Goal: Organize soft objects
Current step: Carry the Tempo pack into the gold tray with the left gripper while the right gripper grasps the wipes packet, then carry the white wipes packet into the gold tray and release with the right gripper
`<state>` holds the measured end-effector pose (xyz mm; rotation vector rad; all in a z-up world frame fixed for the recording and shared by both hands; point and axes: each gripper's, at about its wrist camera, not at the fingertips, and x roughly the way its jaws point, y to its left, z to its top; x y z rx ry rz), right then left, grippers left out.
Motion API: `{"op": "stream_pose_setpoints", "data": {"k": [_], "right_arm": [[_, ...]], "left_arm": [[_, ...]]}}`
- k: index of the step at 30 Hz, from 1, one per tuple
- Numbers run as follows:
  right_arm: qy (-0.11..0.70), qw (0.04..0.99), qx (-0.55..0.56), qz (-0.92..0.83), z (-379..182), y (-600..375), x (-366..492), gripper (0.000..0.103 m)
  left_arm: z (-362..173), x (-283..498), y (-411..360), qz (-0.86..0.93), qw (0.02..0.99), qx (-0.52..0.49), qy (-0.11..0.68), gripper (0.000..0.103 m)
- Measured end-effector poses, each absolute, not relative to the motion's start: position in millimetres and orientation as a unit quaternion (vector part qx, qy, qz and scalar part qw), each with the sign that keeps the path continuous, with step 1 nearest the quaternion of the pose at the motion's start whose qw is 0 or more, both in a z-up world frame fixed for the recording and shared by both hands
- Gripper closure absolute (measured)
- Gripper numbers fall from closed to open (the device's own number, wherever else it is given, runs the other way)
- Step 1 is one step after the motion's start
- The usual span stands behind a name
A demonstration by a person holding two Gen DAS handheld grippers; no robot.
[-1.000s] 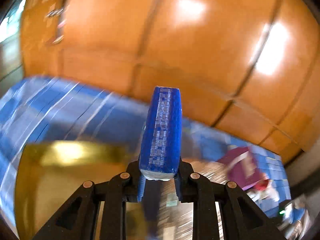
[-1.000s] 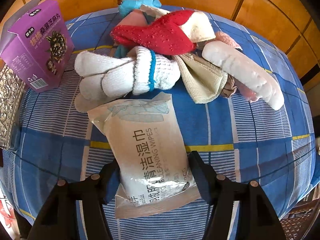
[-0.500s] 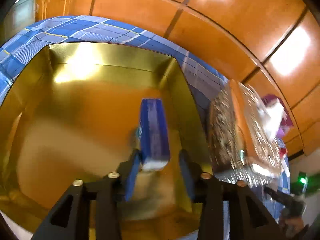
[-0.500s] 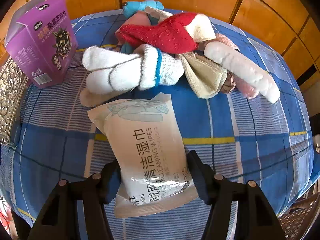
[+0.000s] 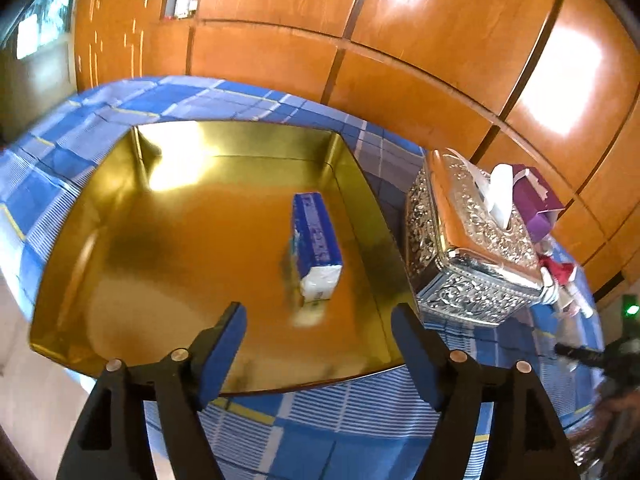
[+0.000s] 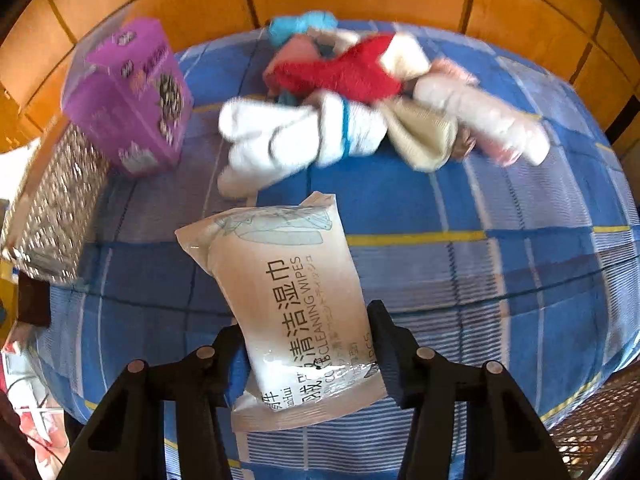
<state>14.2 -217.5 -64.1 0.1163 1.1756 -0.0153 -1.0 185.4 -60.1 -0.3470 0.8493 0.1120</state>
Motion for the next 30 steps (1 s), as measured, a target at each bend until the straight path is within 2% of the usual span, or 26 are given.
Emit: {"op": "stream_pose_setpoints", "data": {"k": [7,13,21,26,30], "right_arm": [[0.504,0.860,0.076,-0.031,-6,-230,45,0.050],[0.469,0.878,0.089,-0.040,39,-218,104,0.050],[0.418,0.903,0.060,0.079,82,-104,154,0.050],[0.395,0.890,0.007,0.226,87,2,125,0.050],[0.409,0.853,-0.042,0.321,66,82,89,0.050]], "left_arm": [[-49,-7,174,0.055,0.909,-0.126,0.393,0.028],[-46,-8,172,0.050,0.911,-0.120,0.391,0.028],[-43,-16,186,0.069,0.913,-0.120,0.385,0.028],[-42,-22,199,0.090,0.912,-0.124,0.380,0.028],[-42,-29,210,0.109,0.911,-0.133,0.375,0.028]]}}
